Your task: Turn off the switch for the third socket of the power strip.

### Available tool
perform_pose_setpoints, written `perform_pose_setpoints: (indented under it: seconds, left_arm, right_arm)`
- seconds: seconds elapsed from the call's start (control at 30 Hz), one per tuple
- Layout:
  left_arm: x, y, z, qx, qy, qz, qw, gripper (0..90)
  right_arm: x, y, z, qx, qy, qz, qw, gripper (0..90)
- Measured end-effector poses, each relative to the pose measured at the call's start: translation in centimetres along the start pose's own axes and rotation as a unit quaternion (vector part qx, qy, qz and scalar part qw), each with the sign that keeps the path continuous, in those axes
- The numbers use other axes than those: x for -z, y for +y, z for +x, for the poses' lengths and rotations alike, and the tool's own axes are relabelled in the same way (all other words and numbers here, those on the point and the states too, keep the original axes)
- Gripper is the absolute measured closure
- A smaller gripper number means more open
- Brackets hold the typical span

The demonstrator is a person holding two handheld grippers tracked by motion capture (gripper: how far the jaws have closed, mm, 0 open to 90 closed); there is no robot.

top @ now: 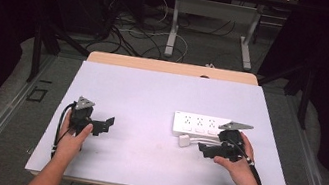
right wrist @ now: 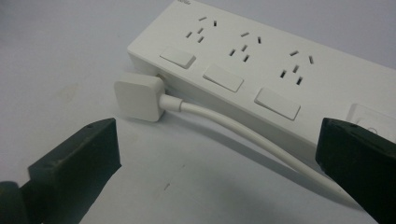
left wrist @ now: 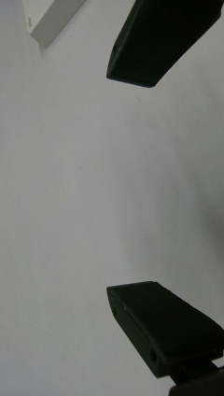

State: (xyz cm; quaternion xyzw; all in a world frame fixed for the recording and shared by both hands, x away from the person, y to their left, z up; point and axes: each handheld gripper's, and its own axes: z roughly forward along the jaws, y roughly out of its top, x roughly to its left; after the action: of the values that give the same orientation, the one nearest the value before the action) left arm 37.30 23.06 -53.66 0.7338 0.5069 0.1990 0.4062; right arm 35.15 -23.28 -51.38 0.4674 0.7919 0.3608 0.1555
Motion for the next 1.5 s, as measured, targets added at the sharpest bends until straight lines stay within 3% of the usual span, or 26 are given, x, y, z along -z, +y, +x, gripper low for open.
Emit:
perform_pose_setpoints:
  seconds: [0.53, 0.9, 1.23, 1.5]
  left_arm:
    - [0.1, 0.0, 0.1, -0.001, 0.001, 0.0, 1.0, 0.1]
    - [0.1, -0.1, 0.2, -0.001, 0.001, -0.001, 1.0, 0.1]
    - [0.0, -0.1, 0.2, -0.001, 0.001, -0.001, 1.0, 0.1]
    - [0.0, -0.1, 0.2, -0.002, 0.0, 0.0, 1.0, 0.1]
  right_arm:
    - [1.1, -2.4, -2.1, -0.012, -0.024, -0.008, 0.9996, 0.6]
    - [1.1, -3.9, -3.8, -0.025, -0.025, -0.018, 0.9992, 2.6]
    - [1.1, -4.7, -4.5, -0.045, -0.037, -0.015, 0.9982, 2.7]
    - [0.8, -4.9, -4.9, -0.046, -0.044, -0.017, 0.9979, 2.8]
